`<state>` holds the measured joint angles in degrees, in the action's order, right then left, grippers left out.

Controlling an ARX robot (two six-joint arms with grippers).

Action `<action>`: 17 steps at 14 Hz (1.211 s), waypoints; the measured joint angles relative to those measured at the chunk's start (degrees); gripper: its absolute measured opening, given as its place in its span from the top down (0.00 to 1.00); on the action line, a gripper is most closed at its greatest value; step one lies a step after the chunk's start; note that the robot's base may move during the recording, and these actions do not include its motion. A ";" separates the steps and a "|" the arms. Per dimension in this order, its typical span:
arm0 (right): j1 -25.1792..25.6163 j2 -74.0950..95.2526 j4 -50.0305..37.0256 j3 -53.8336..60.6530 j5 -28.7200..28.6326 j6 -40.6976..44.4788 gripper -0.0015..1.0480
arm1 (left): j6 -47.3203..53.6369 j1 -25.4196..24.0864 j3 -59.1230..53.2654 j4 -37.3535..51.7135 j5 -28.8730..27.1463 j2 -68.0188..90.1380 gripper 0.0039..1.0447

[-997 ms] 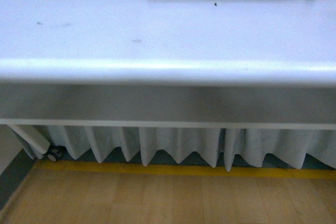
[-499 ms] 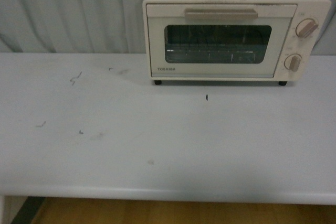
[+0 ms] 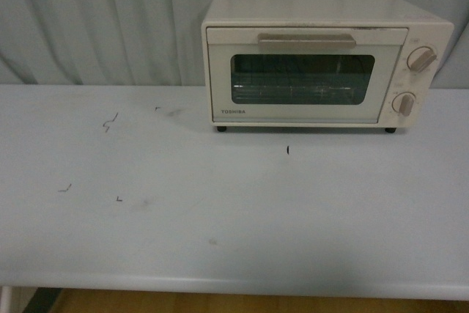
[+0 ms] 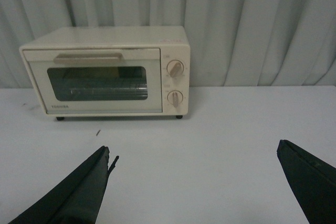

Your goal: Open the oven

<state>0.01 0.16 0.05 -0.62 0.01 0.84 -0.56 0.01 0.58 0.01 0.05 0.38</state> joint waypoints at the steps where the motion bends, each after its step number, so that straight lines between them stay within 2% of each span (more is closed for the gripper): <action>1: 0.00 0.00 -0.13 0.00 -0.02 0.00 0.06 | -0.04 0.00 0.00 -0.02 -0.09 0.00 0.06; 17: 0.00 0.04 0.20 0.00 0.00 0.00 0.06 | -0.04 0.00 0.02 -0.22 -0.07 0.00 0.06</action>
<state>0.01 0.21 0.25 -0.62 0.01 0.84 -0.60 0.01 0.60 -0.21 -0.01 0.38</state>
